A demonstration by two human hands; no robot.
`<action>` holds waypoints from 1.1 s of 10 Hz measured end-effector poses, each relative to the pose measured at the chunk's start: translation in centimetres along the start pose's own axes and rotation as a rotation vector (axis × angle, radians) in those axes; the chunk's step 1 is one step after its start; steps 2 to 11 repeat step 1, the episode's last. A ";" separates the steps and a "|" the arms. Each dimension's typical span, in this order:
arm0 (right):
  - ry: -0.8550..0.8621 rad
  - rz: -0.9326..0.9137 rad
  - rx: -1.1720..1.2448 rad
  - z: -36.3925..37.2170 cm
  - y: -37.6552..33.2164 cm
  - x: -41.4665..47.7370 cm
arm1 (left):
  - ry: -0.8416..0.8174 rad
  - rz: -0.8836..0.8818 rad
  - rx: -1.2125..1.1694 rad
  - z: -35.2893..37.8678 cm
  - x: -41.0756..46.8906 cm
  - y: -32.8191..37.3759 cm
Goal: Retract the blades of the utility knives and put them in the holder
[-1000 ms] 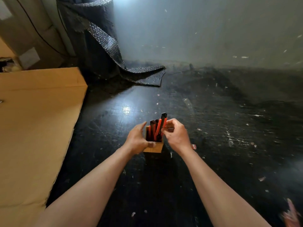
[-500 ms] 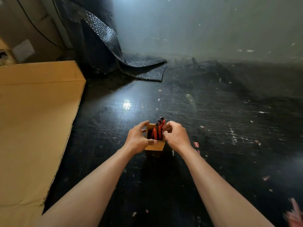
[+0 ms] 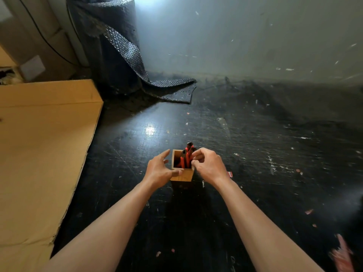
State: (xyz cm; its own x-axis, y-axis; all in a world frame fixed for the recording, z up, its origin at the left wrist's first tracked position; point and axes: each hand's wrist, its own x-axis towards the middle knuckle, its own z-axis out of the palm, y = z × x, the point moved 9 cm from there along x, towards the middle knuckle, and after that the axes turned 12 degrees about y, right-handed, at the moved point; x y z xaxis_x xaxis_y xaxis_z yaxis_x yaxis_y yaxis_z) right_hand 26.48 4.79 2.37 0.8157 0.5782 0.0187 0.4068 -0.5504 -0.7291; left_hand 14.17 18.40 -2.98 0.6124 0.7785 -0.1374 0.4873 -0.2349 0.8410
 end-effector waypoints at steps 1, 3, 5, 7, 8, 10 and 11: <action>-0.048 -0.035 -0.030 -0.9 -1.4 -1.4 | 0.112 0.028 -0.022 -1.6 -2.3 0.1; -0.048 -0.035 -0.030 -0.9 -1.4 -1.4 | 0.112 0.028 -0.022 -1.6 -2.3 0.1; -0.048 -0.035 -0.030 -0.9 -1.4 -1.4 | 0.112 0.028 -0.022 -1.6 -2.3 0.1; -0.048 -0.035 -0.030 -0.9 -1.4 -1.4 | 0.112 0.028 -0.022 -1.6 -2.3 0.1; -0.048 -0.035 -0.030 -0.9 -1.4 -1.4 | 0.112 0.028 -0.022 -1.6 -2.3 0.1; -0.048 -0.035 -0.030 -0.9 -1.4 -1.4 | 0.112 0.028 -0.022 -1.6 -2.3 0.1; -0.048 -0.035 -0.030 -0.9 -1.4 -1.4 | 0.112 0.028 -0.022 -1.6 -2.3 0.1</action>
